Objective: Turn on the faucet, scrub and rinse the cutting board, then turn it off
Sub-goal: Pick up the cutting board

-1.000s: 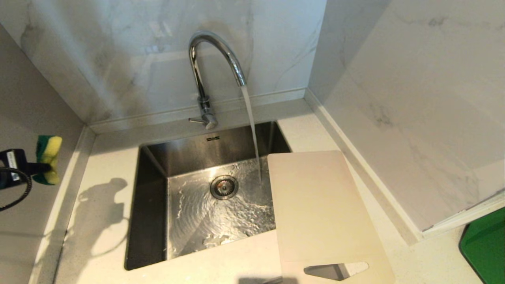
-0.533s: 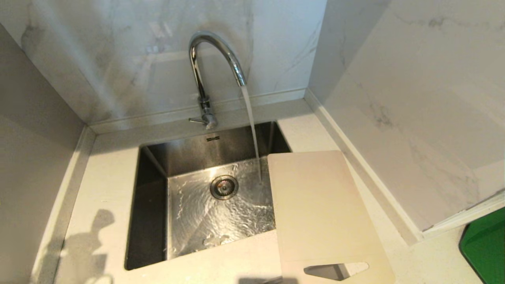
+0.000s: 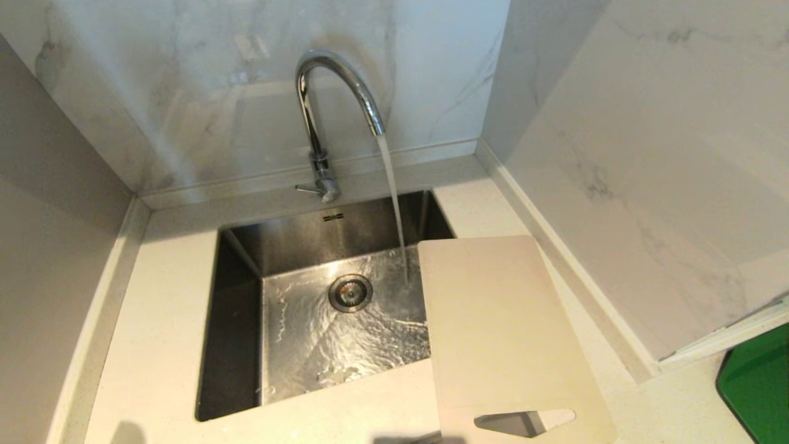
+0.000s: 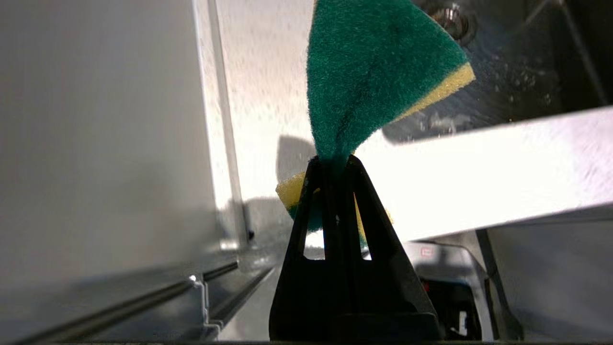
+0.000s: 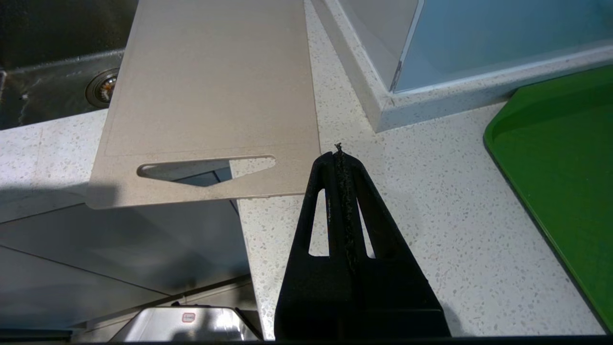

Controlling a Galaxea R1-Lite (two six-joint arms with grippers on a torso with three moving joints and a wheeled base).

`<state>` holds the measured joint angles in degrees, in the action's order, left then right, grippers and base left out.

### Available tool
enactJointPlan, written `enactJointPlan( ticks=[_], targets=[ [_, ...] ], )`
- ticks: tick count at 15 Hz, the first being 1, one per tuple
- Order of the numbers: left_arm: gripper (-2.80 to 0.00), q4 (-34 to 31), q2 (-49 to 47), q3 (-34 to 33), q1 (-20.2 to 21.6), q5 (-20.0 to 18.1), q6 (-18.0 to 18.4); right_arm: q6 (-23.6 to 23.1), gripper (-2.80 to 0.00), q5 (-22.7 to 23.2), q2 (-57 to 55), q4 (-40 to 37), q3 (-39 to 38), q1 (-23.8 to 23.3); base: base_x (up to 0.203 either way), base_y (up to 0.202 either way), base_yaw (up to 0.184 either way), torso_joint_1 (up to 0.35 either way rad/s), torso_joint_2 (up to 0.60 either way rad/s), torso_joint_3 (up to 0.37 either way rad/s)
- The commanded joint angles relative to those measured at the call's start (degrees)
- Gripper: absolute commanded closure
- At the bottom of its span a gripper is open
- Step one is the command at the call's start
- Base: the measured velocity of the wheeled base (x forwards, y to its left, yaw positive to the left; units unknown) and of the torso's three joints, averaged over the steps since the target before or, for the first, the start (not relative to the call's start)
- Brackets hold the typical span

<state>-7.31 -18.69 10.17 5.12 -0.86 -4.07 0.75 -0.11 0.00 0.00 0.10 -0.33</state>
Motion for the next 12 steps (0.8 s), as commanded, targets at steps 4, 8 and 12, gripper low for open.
enactJointPlan(
  ticks=[4,8,12],
  targets=[
    [0.00,10.66,2.96,-10.25,0.21,-0.97,1.43,0.02,0.00,0.02,0.00,0.00,-0.01,-0.02,0.000,0.000,0.000,0.000,0.00,0.000],
    [0.00,9.78,8.24,-10.25,-6.09,-0.29,1.84,0.04,0.00,0.02,0.00,0.00,-0.01,-0.02,0.000,0.000,0.000,0.000,0.00,0.000],
    [0.00,10.05,18.36,-10.25,-5.10,-1.05,3.66,-0.03,0.00,0.02,0.00,0.00,-0.01,-0.02,0.000,0.000,0.000,0.000,0.00,0.000]
  ],
)
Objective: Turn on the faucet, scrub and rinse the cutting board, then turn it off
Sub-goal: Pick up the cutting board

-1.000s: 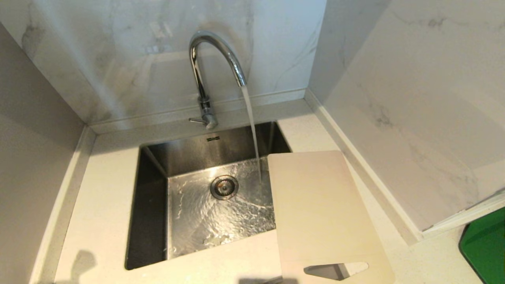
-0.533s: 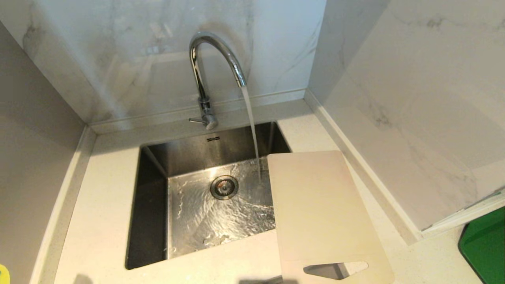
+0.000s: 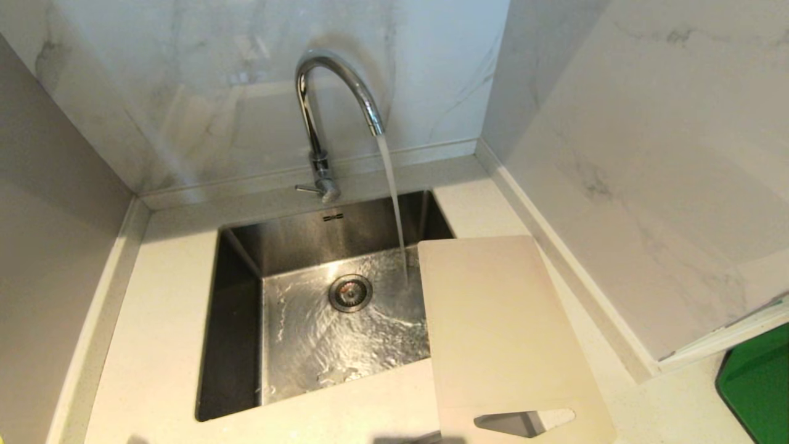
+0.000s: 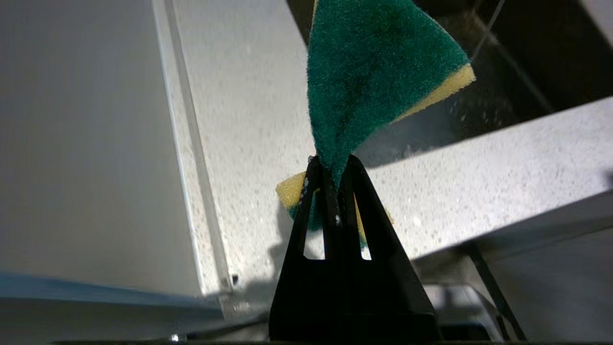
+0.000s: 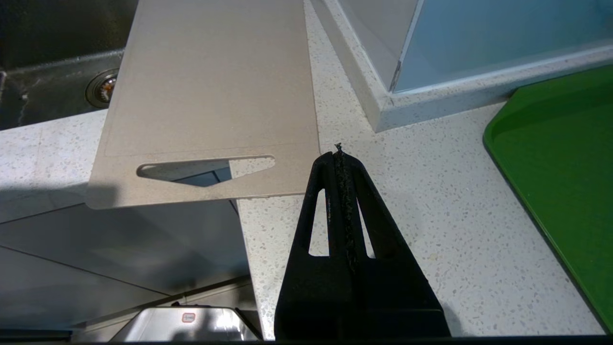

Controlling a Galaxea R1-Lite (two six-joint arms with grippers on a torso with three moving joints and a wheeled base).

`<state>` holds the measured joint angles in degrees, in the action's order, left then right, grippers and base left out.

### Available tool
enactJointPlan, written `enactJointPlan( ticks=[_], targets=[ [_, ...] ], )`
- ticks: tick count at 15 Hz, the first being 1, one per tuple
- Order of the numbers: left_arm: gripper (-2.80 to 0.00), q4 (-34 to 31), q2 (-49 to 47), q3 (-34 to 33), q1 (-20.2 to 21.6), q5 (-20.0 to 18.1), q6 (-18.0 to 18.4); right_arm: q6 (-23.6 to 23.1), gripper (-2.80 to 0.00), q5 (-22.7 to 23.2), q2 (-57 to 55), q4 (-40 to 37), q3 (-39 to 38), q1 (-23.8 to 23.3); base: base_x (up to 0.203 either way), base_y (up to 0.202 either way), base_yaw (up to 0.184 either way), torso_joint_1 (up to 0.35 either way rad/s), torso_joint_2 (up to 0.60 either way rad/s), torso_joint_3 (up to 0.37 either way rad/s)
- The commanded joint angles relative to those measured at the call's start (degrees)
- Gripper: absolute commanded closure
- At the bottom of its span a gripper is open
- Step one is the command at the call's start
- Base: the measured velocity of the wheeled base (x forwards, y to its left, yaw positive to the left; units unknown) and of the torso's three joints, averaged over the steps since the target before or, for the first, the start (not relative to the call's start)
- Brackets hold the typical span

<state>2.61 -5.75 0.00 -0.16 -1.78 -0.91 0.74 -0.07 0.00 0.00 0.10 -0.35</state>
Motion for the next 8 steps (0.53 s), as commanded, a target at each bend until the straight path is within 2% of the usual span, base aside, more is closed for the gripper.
enactJointPlan(
  ticks=[1,3,8],
  targets=[
    [0.00,0.20,5.84,-0.09,0.33,0.46,0.73,-0.04,0.00,-0.01,0.00,0.00,-0.01,0.00,0.000,0.000,0.000,0.000,0.00,0.000],
    [0.00,-0.44,5.84,-0.09,0.33,2.04,0.02,0.05,0.00,-0.01,0.00,0.00,-0.01,0.00,0.000,0.000,0.000,0.000,0.00,0.000],
    [0.00,-0.55,5.76,-0.07,0.25,2.10,0.09,0.05,0.00,-0.01,0.00,0.00,-0.01,0.00,0.000,0.000,0.000,0.000,0.00,0.000]
  ],
)
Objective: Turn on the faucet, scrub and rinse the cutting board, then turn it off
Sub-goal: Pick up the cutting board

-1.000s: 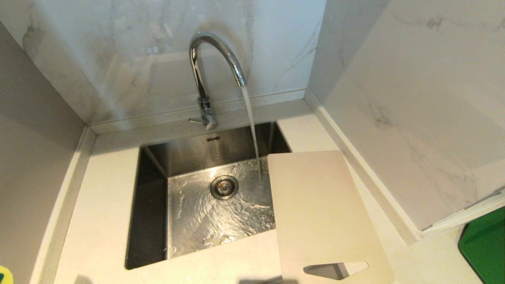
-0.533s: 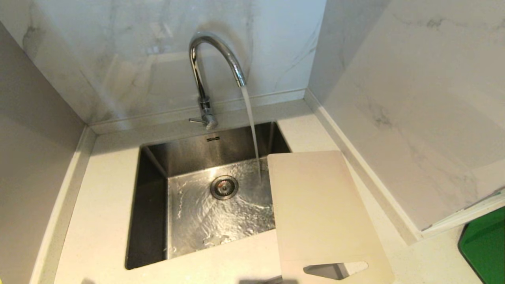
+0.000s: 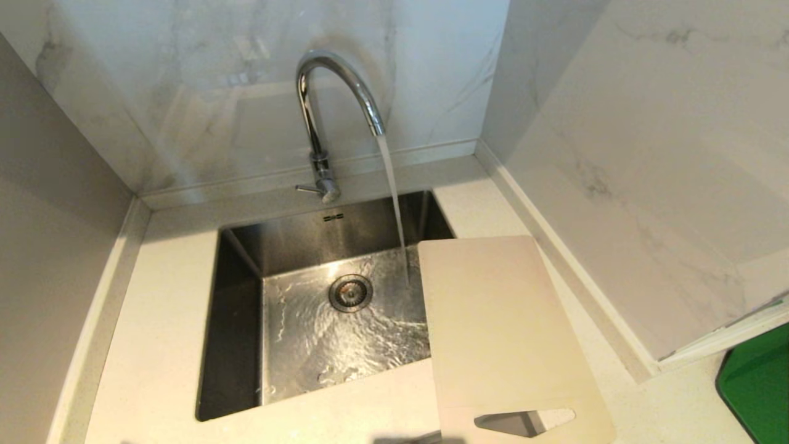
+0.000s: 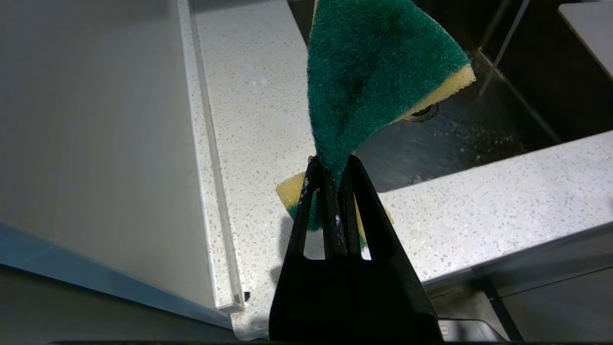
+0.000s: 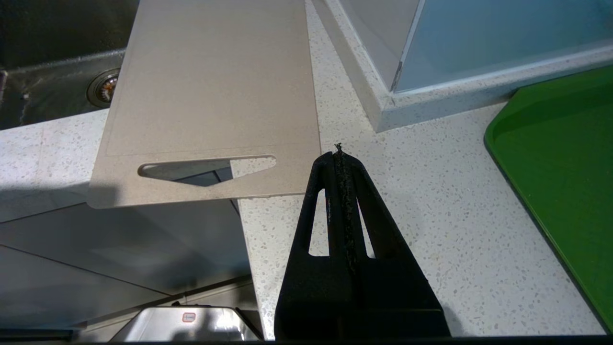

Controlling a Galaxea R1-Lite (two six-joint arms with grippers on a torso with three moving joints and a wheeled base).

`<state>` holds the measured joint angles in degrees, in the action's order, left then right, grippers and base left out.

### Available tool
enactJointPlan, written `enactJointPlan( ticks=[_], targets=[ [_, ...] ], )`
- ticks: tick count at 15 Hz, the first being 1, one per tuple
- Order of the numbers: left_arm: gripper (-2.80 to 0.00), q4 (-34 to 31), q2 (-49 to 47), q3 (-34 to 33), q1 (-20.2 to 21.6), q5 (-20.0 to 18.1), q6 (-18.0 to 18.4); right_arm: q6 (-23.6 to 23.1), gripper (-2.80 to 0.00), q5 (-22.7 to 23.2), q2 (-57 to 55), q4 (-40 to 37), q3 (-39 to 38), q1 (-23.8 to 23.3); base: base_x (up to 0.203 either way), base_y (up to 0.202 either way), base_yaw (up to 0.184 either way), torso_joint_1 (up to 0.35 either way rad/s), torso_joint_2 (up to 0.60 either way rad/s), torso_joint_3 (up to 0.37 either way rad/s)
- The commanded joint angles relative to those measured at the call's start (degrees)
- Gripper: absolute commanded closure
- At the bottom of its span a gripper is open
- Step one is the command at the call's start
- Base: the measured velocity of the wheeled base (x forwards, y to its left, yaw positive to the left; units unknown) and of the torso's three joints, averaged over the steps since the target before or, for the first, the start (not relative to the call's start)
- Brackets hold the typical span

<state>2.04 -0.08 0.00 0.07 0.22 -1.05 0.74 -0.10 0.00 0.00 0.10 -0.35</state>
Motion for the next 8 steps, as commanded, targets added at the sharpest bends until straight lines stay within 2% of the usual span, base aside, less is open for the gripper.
enactJointPlan(
  ticks=[1,3,4,6,8],
  targets=[
    [0.00,-1.23,0.11,-0.01,0.05,0.20,1.30,0.05,0.00,0.01,0.00,0.00,-0.01,0.00,0.000,0.000,0.000,0.000,0.00,0.000],
    [0.00,-2.30,0.08,0.01,0.02,-1.16,5.32,0.05,0.00,0.01,0.00,0.00,-0.01,0.00,0.000,0.000,0.000,0.000,0.00,0.000],
    [0.00,-2.07,0.08,-0.09,0.01,-1.04,4.62,0.05,0.00,0.01,0.00,0.00,-0.01,0.00,0.000,0.000,0.000,0.000,0.00,0.000],
    [0.00,-1.81,0.08,-0.07,0.01,0.12,-0.08,0.05,0.00,0.01,0.00,0.00,-0.01,0.00,0.000,0.000,0.000,0.000,0.00,0.000],
    [0.00,-1.68,0.08,-0.09,0.01,0.22,-0.18,0.05,0.00,0.01,0.00,0.00,-0.01,0.00,0.000,0.000,0.000,0.000,0.00,0.000]
  ],
)
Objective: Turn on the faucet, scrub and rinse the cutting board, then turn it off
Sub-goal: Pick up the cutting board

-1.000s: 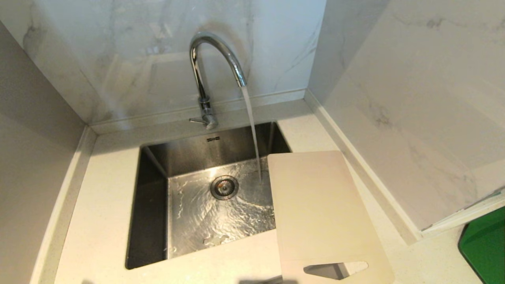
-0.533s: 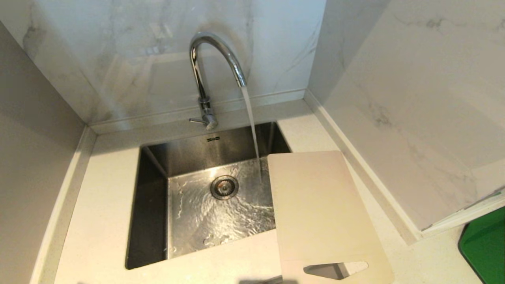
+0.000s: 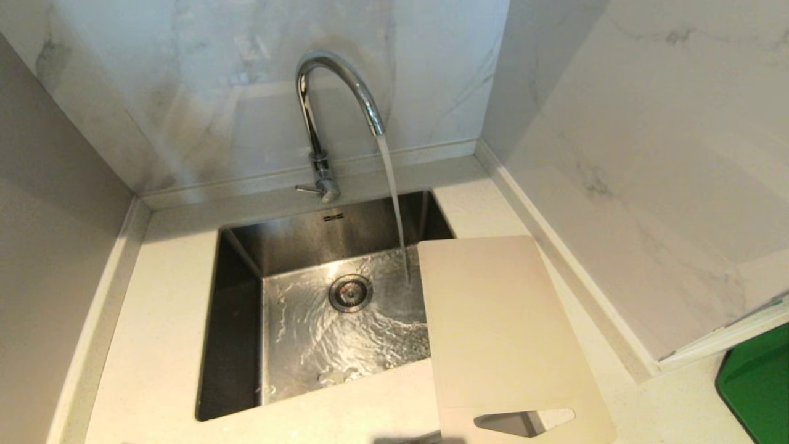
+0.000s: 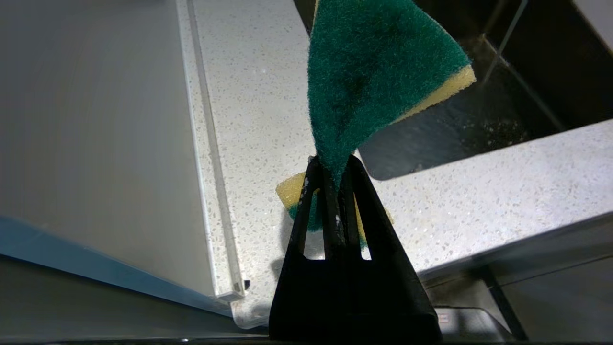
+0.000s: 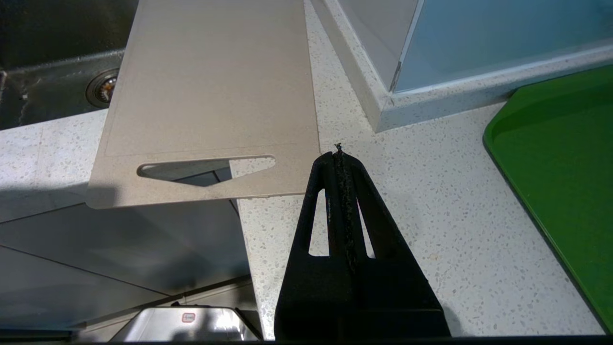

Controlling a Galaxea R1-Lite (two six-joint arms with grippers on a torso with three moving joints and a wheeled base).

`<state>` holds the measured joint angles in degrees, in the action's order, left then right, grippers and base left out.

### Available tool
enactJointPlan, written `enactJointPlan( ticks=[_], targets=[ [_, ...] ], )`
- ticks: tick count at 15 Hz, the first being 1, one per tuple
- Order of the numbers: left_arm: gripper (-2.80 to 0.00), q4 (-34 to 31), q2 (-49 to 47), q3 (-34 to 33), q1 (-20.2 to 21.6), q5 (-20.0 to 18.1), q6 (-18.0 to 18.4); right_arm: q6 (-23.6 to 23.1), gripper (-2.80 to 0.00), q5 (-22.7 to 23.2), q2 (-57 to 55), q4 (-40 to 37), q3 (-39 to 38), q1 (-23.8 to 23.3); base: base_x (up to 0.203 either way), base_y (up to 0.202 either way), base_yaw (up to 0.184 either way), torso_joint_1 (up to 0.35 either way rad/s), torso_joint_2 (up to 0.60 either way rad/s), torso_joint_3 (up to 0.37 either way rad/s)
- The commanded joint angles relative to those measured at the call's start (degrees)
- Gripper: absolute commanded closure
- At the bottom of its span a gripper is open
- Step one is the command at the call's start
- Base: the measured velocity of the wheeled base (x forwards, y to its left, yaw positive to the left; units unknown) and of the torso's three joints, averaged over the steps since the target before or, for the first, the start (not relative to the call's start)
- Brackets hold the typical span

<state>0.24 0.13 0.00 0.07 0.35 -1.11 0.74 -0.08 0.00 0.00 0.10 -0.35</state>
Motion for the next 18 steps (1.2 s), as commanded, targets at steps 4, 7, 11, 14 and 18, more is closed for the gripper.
enactJointPlan(
  ticks=[4,7,11,14,18],
  targets=[
    [0.00,0.11,-0.13,-0.09,0.01,0.00,0.03,-0.01,0.00,-0.01,0.00,0.09,-0.01,0.00,0.000,0.000,0.000,0.000,0.00,0.000],
    [0.00,0.11,-0.13,-0.06,0.01,-0.09,0.50,0.03,0.00,-0.01,0.00,0.09,-0.05,0.00,0.000,0.000,0.000,0.000,0.00,0.000],
    [0.00,0.11,-0.13,-0.07,0.01,-0.09,0.50,-0.09,0.00,-0.01,0.00,0.09,-0.01,0.00,0.000,0.000,0.000,0.000,0.00,0.000],
    [0.00,0.11,-0.13,0.00,0.01,-0.09,0.50,-1.27,0.00,0.17,0.00,-0.09,-0.10,0.00,0.000,0.000,0.000,0.000,0.00,0.000],
    [0.00,0.02,-0.13,0.00,0.01,-0.18,0.50,-1.47,0.00,0.49,-0.37,-1.18,2.86,0.00,0.000,0.000,0.000,0.000,0.00,0.000]
  ],
)
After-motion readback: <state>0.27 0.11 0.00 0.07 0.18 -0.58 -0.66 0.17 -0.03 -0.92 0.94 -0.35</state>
